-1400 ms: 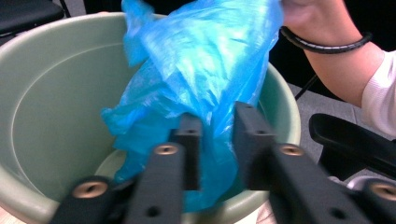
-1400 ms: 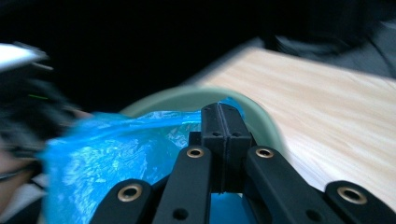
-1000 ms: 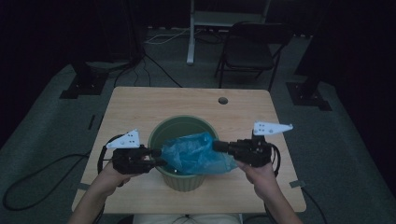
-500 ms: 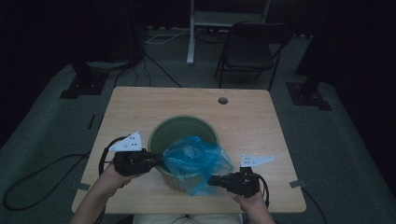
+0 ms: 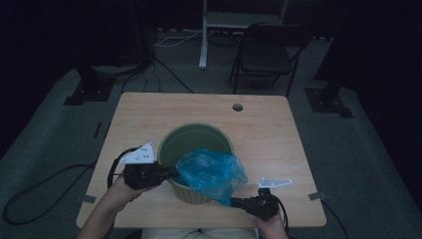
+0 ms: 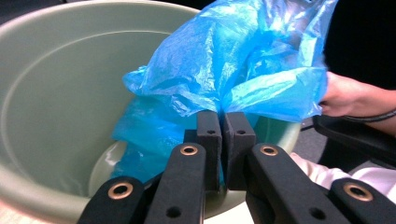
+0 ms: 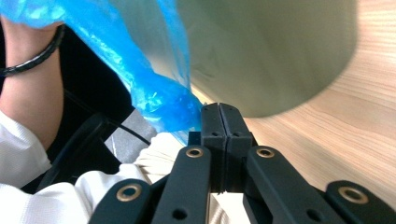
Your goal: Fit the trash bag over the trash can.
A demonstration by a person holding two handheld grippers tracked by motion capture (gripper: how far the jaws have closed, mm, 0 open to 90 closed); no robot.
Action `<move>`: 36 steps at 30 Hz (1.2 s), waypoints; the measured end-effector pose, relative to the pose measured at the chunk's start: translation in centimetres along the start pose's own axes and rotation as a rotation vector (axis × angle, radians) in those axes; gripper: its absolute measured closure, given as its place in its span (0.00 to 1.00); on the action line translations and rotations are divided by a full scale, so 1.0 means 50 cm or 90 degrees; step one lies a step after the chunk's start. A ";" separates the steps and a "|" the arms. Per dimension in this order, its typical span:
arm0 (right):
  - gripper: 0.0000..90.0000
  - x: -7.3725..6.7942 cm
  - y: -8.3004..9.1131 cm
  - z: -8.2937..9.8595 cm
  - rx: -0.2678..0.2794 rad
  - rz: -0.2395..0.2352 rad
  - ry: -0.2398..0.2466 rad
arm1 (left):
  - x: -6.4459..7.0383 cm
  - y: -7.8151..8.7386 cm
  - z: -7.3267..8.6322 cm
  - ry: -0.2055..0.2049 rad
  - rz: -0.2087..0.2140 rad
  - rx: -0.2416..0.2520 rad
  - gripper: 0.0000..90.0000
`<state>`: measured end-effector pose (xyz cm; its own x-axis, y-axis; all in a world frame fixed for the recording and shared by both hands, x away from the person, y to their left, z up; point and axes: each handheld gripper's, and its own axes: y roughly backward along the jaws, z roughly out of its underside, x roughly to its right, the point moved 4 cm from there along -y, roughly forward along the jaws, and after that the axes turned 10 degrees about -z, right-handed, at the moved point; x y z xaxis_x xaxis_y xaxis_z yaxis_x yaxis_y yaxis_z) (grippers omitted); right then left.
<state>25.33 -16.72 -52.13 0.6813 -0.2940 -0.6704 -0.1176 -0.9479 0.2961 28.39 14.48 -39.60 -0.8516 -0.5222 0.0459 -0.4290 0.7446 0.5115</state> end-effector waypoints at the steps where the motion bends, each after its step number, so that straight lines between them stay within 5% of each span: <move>1: 0.96 0.003 0.004 0.000 0.004 0.003 -0.007 | 0.001 0.000 0.000 -0.001 0.006 0.001 0.98; 7: 0.84 0.020 0.073 -0.051 0.072 0.070 -0.004 | -0.003 -0.001 0.002 0.002 0.006 -0.001 1.00; 11: 0.71 -0.011 0.129 -0.126 0.138 0.099 0.052 | -0.007 0.000 0.000 0.005 0.001 0.002 1.00; 16: 0.63 -0.044 0.168 -0.201 0.188 0.119 0.095 | -0.009 0.001 0.000 0.007 -0.004 0.005 1.00; 19: 0.59 -0.056 0.179 -0.230 0.217 0.104 0.102 | -0.008 0.003 0.000 0.006 -0.002 0.007 1.00; 23: 0.52 -0.077 0.135 -0.247 0.174 0.065 0.121 | -0.010 0.000 0.000 0.010 -0.004 0.008 1.00; 27: 0.48 -0.062 0.079 -0.247 0.106 0.071 0.117 | -0.011 0.002 0.000 0.010 -0.007 0.008 1.00; 28: 0.49 -0.059 0.073 -0.248 0.099 0.065 0.114 | -0.011 0.004 -0.001 0.012 -0.006 0.013 1.00; 32: 0.95 -0.058 0.060 -0.264 0.091 0.062 0.132 | -0.015 0.013 -0.003 0.020 -0.008 0.022 1.00; 36: 1.00 -0.058 0.073 -0.299 0.112 0.091 0.150 | -0.022 0.026 -0.002 0.024 -0.018 0.028 1.00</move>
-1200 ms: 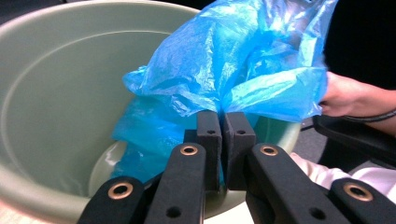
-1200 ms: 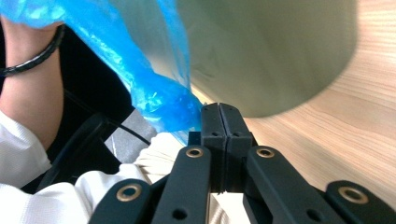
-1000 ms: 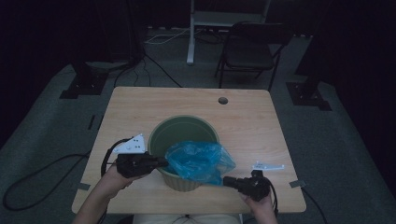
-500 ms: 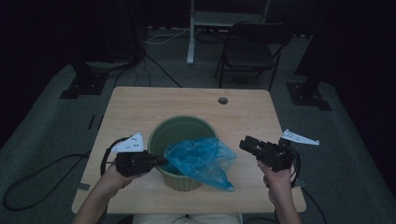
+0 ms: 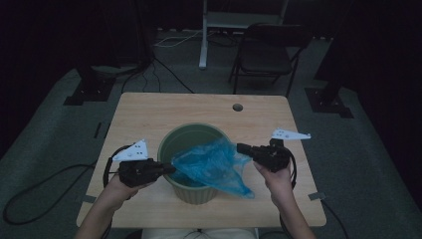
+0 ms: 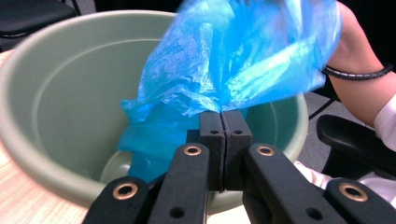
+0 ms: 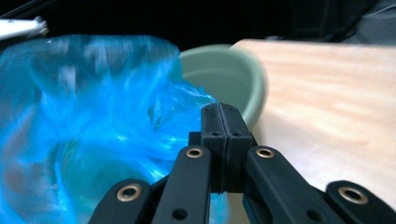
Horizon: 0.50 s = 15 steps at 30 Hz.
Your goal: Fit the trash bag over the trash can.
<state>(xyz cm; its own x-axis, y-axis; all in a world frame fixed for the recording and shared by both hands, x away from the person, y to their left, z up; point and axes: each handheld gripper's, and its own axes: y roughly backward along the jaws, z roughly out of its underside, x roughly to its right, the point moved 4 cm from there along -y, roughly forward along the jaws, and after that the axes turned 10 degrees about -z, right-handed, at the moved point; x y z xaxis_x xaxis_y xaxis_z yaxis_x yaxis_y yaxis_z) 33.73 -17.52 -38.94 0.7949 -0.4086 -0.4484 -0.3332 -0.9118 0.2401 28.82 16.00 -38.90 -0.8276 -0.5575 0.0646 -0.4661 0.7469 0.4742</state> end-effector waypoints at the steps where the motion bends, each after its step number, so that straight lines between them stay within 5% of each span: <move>1: 1.00 0.005 0.003 -0.011 0.009 0.008 0.000 | -0.002 0.003 0.000 0.001 -0.005 0.002 1.00; 7: 1.00 0.023 0.030 -0.057 0.047 0.036 0.009 | -0.015 0.027 0.004 0.011 -0.028 0.015 1.00; 15: 1.00 0.051 0.043 -0.032 0.040 0.057 -0.016 | -0.031 0.056 0.018 0.035 -0.039 0.026 1.00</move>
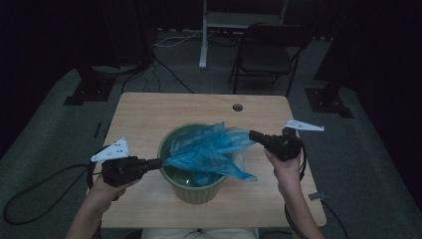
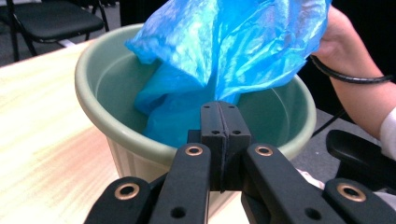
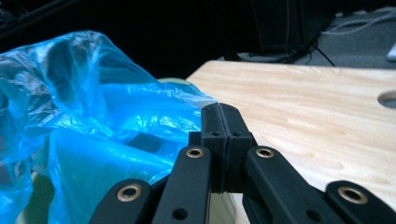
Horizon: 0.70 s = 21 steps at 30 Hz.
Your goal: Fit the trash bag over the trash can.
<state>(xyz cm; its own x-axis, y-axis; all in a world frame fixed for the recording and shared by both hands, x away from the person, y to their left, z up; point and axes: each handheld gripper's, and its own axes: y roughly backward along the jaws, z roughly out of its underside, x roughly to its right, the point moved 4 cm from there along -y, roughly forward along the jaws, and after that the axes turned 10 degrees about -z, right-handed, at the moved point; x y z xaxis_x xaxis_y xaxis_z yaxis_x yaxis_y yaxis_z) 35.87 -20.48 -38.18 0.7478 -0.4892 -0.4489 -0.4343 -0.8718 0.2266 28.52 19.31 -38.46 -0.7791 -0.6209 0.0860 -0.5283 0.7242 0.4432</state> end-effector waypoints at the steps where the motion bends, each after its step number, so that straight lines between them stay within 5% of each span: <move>1: 1.00 0.002 0.001 0.005 0.000 0.001 -0.003 | 0.000 0.000 0.002 -0.002 -0.005 -0.005 1.00; 7: 1.00 0.004 0.009 0.006 0.009 0.001 -0.008 | -0.006 0.010 0.004 0.023 -0.001 0.004 1.00; 10: 1.00 -0.003 0.011 -0.005 0.014 0.005 0.001 | 0.009 0.019 -0.012 0.032 0.006 0.026 0.72; 15: 1.00 -0.018 -0.003 -0.011 0.003 -0.001 0.015 | 0.068 -0.005 -0.072 -0.003 0.020 0.017 0.53; 21: 1.00 -0.028 -0.023 -0.008 -0.013 -0.011 0.021 | 0.131 -0.070 -0.142 -0.035 0.062 -0.012 0.42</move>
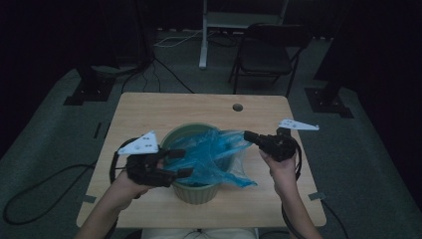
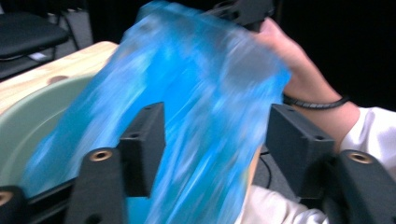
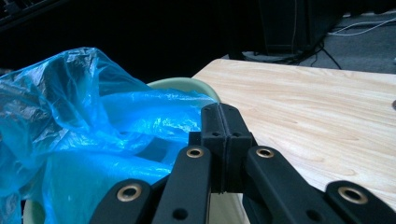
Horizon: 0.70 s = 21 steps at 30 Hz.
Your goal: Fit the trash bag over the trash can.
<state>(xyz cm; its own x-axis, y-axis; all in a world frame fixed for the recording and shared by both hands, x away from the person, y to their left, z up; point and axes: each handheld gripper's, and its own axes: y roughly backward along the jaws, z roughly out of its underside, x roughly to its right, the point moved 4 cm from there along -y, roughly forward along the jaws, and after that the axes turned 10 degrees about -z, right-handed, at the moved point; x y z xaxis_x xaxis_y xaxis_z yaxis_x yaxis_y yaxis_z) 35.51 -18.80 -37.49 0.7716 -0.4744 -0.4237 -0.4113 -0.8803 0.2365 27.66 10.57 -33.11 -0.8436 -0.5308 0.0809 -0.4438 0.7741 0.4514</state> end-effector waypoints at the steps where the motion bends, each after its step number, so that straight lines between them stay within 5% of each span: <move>1: 1.00 -0.001 -0.002 0.001 -0.002 -0.001 0.000 | 0.002 -0.010 -0.009 0.002 0.004 -0.005 0.40; 8: 1.00 -0.002 -0.006 0.005 -0.009 -0.009 0.000 | 0.000 -0.072 -0.033 -0.011 0.041 -0.053 0.43; 15: 1.00 0.001 -0.005 0.008 -0.006 -0.010 -0.001 | -0.009 -0.094 -0.024 -0.021 0.026 -0.056 0.90; 21: 1.00 0.008 0.000 0.015 -0.005 -0.006 -0.007 | -0.018 -0.060 -0.008 -0.022 0.003 -0.029 1.00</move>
<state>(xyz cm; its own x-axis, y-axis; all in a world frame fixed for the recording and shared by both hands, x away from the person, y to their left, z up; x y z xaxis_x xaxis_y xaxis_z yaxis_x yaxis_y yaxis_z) 35.45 -18.98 -38.31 0.7699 -0.4662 -0.4358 -0.3999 -0.8846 0.2399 29.87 8.59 -34.16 -0.8562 -0.5139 0.0531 -0.4257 0.7600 0.4911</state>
